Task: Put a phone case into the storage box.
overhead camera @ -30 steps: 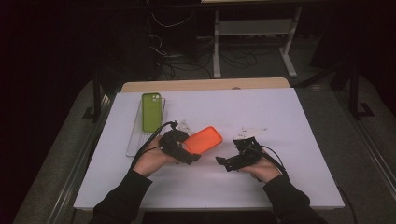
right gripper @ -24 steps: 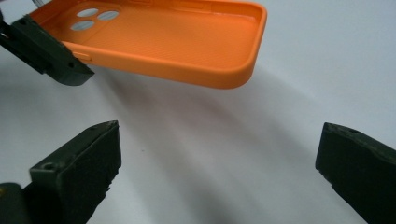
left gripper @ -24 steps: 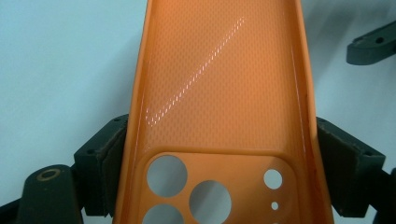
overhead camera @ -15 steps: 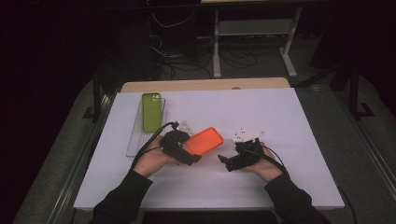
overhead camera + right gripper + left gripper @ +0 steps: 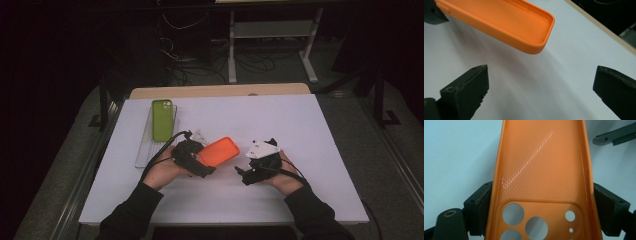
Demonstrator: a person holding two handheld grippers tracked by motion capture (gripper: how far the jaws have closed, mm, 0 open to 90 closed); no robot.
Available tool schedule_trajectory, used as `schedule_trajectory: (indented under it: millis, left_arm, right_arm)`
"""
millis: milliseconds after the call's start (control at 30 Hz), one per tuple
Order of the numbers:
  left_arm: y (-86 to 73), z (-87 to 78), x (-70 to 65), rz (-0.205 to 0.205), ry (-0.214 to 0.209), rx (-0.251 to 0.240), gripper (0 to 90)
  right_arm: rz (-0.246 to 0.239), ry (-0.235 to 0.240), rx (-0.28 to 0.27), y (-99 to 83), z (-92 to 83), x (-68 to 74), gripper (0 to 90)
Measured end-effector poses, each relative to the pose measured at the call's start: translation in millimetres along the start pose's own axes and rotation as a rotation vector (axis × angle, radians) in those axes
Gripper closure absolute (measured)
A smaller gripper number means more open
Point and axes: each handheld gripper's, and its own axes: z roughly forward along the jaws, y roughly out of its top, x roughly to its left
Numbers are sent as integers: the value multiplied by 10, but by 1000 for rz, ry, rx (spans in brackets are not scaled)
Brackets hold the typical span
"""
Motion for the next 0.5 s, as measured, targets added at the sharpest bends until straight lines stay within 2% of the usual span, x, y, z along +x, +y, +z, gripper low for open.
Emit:
schedule_trajectory:
  millis: [167,367,467,500]
  left_arm:
    - [5,-9,11,11,4,4,156]
    - [9,-13,13,11,5,6,156]
    - [12,-16,12,16,3,14,156]
    - [12,-15,12,17,3,14,157]
  right_arm:
    - [-85,-46,6,8,2,51,0]
    - [-151,-89,3,18,-3,97,0]
    - [-219,-119,9,18,1,132,0]
    - [-256,-135,12,16,6,137,0]
